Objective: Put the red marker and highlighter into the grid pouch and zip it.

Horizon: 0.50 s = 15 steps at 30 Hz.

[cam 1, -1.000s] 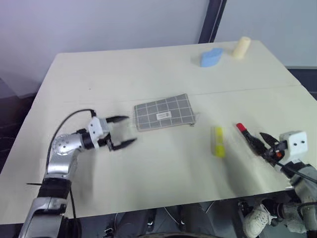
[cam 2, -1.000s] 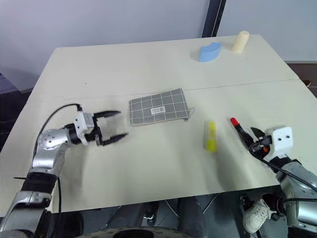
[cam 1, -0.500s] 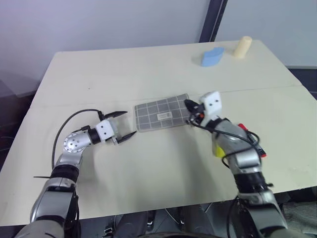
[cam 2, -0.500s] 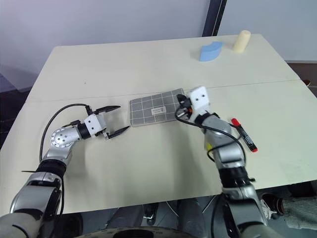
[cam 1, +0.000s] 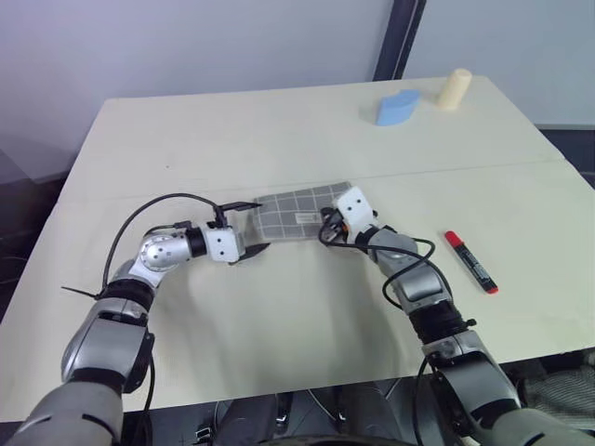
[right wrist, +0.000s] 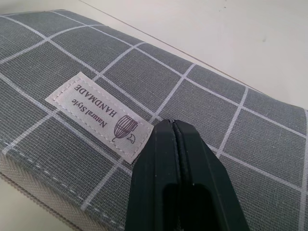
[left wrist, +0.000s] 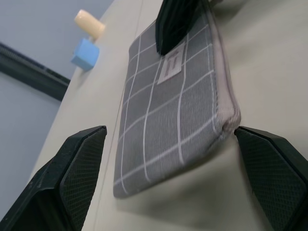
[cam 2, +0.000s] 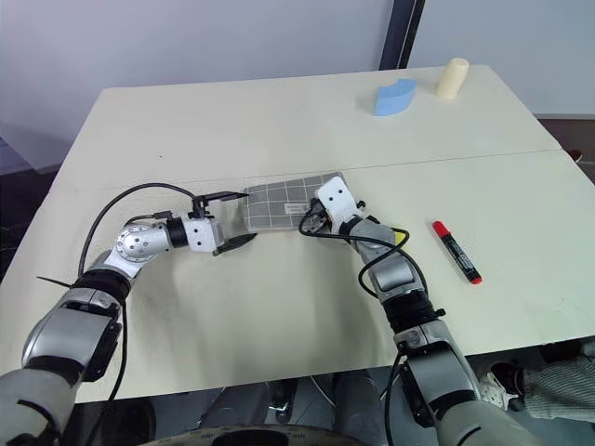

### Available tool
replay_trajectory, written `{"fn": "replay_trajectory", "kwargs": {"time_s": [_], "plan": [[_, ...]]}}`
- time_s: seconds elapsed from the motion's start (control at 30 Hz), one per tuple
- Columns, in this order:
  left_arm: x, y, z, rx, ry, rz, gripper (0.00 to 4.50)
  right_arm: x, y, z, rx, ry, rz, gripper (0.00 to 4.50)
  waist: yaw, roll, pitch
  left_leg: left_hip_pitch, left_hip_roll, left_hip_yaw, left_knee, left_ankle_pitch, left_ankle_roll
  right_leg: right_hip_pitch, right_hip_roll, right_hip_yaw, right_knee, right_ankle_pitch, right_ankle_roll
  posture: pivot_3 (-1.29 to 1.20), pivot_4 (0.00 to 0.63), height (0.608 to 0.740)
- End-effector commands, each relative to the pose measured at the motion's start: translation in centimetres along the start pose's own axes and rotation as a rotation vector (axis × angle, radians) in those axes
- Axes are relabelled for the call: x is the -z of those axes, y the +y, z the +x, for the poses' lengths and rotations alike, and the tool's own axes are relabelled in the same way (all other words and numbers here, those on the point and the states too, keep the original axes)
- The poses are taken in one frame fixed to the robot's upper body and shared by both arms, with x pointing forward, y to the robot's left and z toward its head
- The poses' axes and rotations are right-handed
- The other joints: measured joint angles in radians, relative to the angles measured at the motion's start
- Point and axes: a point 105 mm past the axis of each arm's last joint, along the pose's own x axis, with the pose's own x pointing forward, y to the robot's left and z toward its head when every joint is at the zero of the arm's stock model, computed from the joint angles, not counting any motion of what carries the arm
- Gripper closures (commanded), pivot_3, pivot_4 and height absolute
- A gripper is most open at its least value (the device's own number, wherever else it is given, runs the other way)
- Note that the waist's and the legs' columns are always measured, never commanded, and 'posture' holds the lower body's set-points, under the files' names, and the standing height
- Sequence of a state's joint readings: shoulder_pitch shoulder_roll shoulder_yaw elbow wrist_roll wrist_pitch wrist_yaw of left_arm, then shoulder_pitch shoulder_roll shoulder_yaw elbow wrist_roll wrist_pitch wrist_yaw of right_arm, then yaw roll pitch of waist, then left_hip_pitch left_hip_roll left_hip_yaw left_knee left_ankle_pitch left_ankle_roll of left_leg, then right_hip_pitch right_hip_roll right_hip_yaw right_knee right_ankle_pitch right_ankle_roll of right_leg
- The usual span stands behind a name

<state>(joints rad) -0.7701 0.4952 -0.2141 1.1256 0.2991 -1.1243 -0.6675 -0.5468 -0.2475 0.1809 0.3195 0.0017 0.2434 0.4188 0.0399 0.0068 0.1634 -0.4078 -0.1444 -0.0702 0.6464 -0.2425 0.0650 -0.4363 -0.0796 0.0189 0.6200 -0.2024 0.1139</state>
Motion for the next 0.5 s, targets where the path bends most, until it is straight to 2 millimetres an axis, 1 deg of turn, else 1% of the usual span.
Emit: {"fn": "replay_trajectory", "kwargs": {"time_s": [0.03,0.1,0.13,0.2,0.27,0.37,0.4,0.47,0.5], "plan": [[0.5,-1.4,1.0,0.080,0.037,-0.017,0.00,-1.1,-0.5,-0.5,0.010,-0.036,-0.026,4.44,0.001,0.000,0.000,0.000,0.000,0.000,0.000,0.000,0.000,0.000,0.000,0.000,0.000,0.000,0.000,0.00,0.150,0.732],[1.0,-1.3,1.2,0.088,0.067,-0.027,0.54,-1.1,-0.4,-0.7,0.001,-0.038,-0.027,4.50,-0.001,0.000,0.000,0.000,0.000,0.000,0.001,0.000,0.000,0.000,0.000,-0.001,0.000,0.000,0.000,0.00,0.150,0.732],[1.1,-1.3,1.2,0.088,0.075,-0.033,0.90,-1.1,-0.3,-0.8,-0.002,-0.040,-0.028,4.50,-0.001,0.000,0.000,0.000,0.000,0.000,0.001,0.000,0.001,0.001,0.000,-0.001,0.000,0.000,0.000,0.00,0.150,0.732],[1.3,-1.3,1.5,0.083,0.085,-0.073,1.89,-1.0,-0.5,-1.1,0.003,-0.043,-0.025,4.50,-0.004,0.000,0.000,0.000,0.000,0.000,0.001,-0.001,0.002,0.000,0.000,-0.001,0.001,0.000,0.000,0.00,0.150,0.732],[1.5,-1.5,1.7,0.076,0.095,-0.128,2.98,-1.1,-0.6,-1.3,0.010,-0.046,-0.021,4.50,-0.003,0.000,0.000,0.000,0.000,-0.001,0.001,-0.001,0.002,0.000,0.000,-0.001,0.003,0.000,0.001,0.00,0.150,0.732],[1.7,-1.4,2.2,0.031,0.085,-0.287,4.46,-1.3,-0.7,-1.5,0.015,-0.056,-0.018,4.50,-0.004,0.001,-0.001,0.001,0.000,-0.002,0.002,-0.001,0.001,0.000,-0.001,-0.001,0.005,0.000,0.001,0.00,0.150,0.732],[1.5,-1.4,2.3,0.025,0.070,-0.318,4.46,-1.5,-0.7,-1.6,0.018,-0.064,-0.008,4.50,-0.004,0.001,-0.001,0.001,0.000,-0.002,0.002,-0.001,0.001,0.000,-0.001,-0.001,0.006,0.000,0.001,0.00,0.150,0.732],[1.1,-0.9,2.4,0.008,0.034,-0.367,4.50,-2.2,-0.9,-2.0,0.010,-0.106,0.078,3.96,-0.003,0.001,-0.001,0.001,0.000,-0.003,0.002,-0.001,0.001,0.000,-0.001,-0.002,0.006,0.000,0.001,0.00,0.150,0.732],[0.9,-0.6,2.5,-0.004,0.010,-0.382,4.50,-2.7,-1.1,-2.4,0.017,-0.123,0.084,3.64,-0.004,0.001,-0.001,0.001,0.000,-0.003,0.002,-0.001,0.001,0.000,-0.001,-0.002,0.006,0.000,0.001,0.00,0.150,0.732]]}}
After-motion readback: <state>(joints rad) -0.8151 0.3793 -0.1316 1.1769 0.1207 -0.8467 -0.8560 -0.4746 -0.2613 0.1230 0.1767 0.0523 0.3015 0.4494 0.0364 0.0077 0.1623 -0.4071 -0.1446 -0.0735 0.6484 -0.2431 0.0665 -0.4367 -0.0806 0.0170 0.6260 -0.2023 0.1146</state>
